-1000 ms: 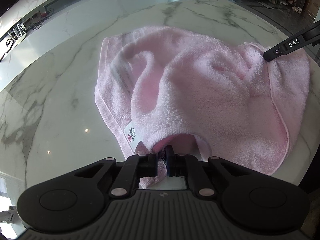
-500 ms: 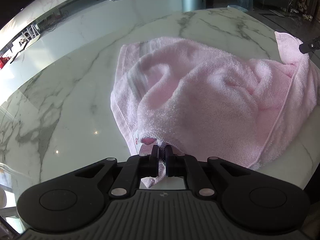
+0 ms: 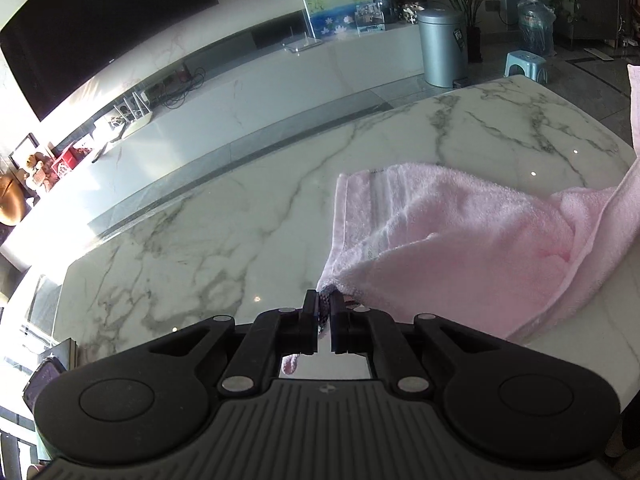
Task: Fold towel
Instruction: 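Lift the towel by its corners with both grippers, shaking it out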
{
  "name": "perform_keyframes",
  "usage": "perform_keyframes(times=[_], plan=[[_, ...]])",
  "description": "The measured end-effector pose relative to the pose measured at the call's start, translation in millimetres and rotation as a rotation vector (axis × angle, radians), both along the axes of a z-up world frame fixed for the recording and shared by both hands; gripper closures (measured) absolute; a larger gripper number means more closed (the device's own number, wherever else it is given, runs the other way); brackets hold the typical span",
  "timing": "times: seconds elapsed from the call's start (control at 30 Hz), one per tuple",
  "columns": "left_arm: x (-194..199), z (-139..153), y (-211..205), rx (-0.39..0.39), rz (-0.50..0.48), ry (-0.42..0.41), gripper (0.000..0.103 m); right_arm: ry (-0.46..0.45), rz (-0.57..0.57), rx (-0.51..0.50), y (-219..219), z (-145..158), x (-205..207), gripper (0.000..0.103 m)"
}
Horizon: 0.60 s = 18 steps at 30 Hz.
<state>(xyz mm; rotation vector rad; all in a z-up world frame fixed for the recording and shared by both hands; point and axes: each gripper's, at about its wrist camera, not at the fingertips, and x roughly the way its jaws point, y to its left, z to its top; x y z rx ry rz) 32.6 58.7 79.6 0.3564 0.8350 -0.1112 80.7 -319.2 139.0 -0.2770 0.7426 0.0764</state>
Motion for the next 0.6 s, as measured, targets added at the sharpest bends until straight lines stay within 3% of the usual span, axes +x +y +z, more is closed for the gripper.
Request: perform_keyframes(times=[0.33,0.6], plan=[[6.9,45.5,2.1,0.060,0.015,-0.077,0.099,-0.042,0.004,-0.038,-10.0,32.9,7.6,0.099],[16.5,89.0,5.6,0.110,0.036,-0.161,0.099,-0.132,-0.001,-0.051,-13.5,75.6,10.1,0.099]])
